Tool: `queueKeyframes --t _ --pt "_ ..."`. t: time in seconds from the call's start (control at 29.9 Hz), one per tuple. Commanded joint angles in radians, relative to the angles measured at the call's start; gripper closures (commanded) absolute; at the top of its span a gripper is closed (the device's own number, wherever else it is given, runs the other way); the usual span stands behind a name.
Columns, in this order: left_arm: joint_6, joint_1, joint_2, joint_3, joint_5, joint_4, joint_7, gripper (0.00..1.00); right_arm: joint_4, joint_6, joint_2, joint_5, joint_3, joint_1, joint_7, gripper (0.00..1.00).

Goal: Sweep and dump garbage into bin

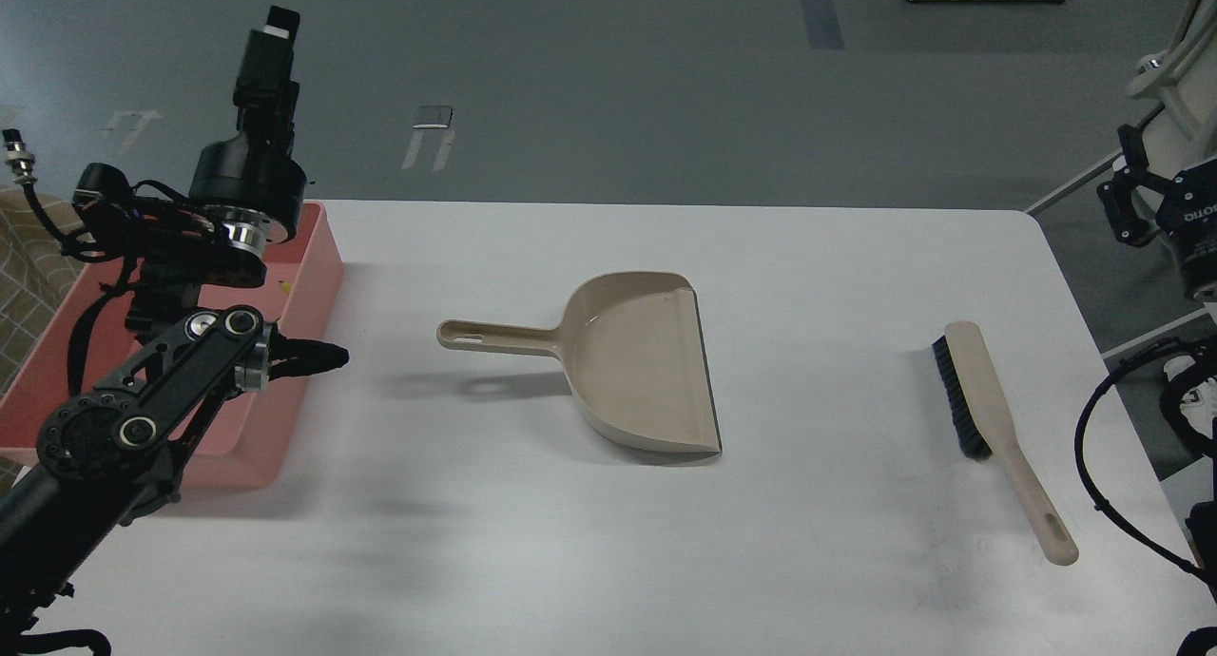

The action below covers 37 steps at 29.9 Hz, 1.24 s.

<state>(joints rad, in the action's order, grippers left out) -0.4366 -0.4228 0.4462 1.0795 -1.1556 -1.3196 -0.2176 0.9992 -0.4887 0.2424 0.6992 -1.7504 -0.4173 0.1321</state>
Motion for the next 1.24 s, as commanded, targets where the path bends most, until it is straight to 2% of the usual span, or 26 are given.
queueKeyframes --t 0.0,0.07,0.13,0.27,0.33,0.37,0.47,0.54,0.67,0.8,0.94,1.1,1.2 --pt "0.027 -0.076 0.025 0.016 0.074 0.071 -0.023 0.02 -0.019 0.0 -0.002 0.002 0.067 -0.081 -0.006 0.01" --pt "0.07 -0.129 0.035 0.022 0.146 0.143 -0.023 0.02 -0.046 0.0 -0.006 0.002 0.129 -0.147 -0.005 0.01" --pt "0.105 -0.149 0.035 0.02 0.207 0.16 -0.023 0.02 -0.068 0.0 -0.011 0.002 0.155 -0.182 -0.003 0.01" --pt "0.269 -0.189 0.043 0.019 0.436 0.203 -0.025 0.02 -0.158 0.0 -0.015 0.0 0.259 -0.29 0.004 0.0" --pt "0.382 -0.201 0.039 0.016 0.511 0.27 -0.022 0.02 -0.243 0.0 -0.037 -0.003 0.319 -0.355 0.007 0.0" --pt "0.383 -0.202 0.039 0.016 0.511 0.27 -0.022 0.02 -0.243 0.0 -0.037 -0.003 0.319 -0.356 0.007 0.0" --pt "0.449 -0.275 0.009 -0.001 0.511 0.416 -0.022 0.04 -0.333 0.0 -0.074 0.0 0.328 -0.434 0.009 0.0" --pt "0.475 -0.355 -0.064 -0.009 0.511 0.572 -0.025 0.04 -0.425 0.0 -0.093 -0.001 0.333 -0.501 0.015 0.0" --pt "0.547 -0.436 -0.109 -0.047 0.527 0.707 -0.039 0.04 -0.58 0.0 -0.143 0.0 0.341 -0.607 0.052 0.0" --pt "0.582 -0.447 -0.138 -0.049 0.53 0.726 -0.04 0.04 -0.685 0.0 -0.187 -0.001 0.351 -0.686 0.075 0.0" --pt "0.596 -0.441 -0.153 -0.033 0.579 0.718 -0.037 0.03 -0.683 0.0 -0.19 -0.004 0.373 -0.683 0.078 0.0" --pt "0.685 -0.424 -0.147 -0.052 0.715 0.715 -0.032 0.02 -0.668 0.0 -0.169 -0.007 0.37 -0.661 0.078 0.0" --pt "0.703 -0.424 -0.139 -0.055 0.718 0.718 -0.037 0.02 -0.651 0.0 -0.155 -0.007 0.371 -0.646 0.078 0.0"
